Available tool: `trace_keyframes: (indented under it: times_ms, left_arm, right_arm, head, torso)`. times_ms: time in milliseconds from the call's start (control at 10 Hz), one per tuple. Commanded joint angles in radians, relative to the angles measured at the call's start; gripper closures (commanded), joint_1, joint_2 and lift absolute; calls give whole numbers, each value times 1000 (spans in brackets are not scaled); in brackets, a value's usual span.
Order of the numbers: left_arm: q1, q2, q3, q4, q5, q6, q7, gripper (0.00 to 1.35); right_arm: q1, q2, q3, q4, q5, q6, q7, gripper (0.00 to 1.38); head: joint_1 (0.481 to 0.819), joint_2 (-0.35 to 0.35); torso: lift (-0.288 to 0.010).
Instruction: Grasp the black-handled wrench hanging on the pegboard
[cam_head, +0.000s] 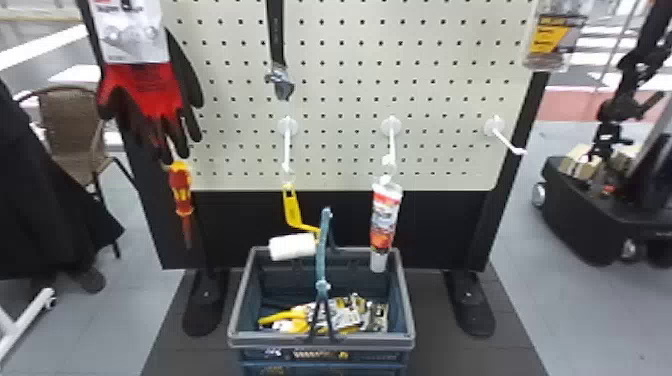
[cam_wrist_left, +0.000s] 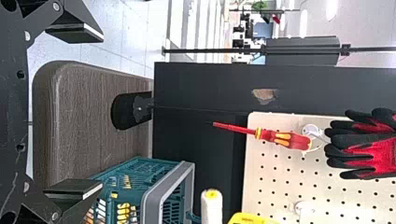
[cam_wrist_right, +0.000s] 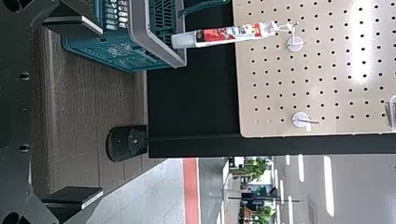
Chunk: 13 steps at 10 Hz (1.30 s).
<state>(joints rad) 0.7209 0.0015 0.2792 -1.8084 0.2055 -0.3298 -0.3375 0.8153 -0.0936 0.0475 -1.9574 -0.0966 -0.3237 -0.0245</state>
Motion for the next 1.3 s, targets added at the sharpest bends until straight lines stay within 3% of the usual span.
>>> trace_keyframes:
  times_ms: [0,400,600,900,1000,1200]
  left_arm:
    - [1,-4,0,-2,0,0,0,196]
    - [1,-4,-2,-4,0,5,0,196]
    - [-10,-4,0,-56,-6,57,0,196]
    - [-143,-4,26,-250,-44,256,-18,196]
    - [-205,3,46,-350,-54,371,-41,196]
    - [-379,40,83,-527,-101,609,-138,194]
  right_arm:
    - [1,0,0,0,0,0,0,102]
    - [1,0,0,0,0,0,0,102]
    - [1,0,0,0,0,0,0,102]
    - [-5,-2,0,-2,3,0,2,102]
    - [-5,-3,0,-5,5,2,2,102]
    - [-12,-9,0,-15,8,9,2,102]
  head:
    - [549,0]
    - [549,0]
    - [549,0]
    - [549,0]
    - [549,0]
    - [549,0]
  torso:
    - [-100]
    - [-100]
    - [-100]
    - [-100]
    - [-100]
    - [-100]
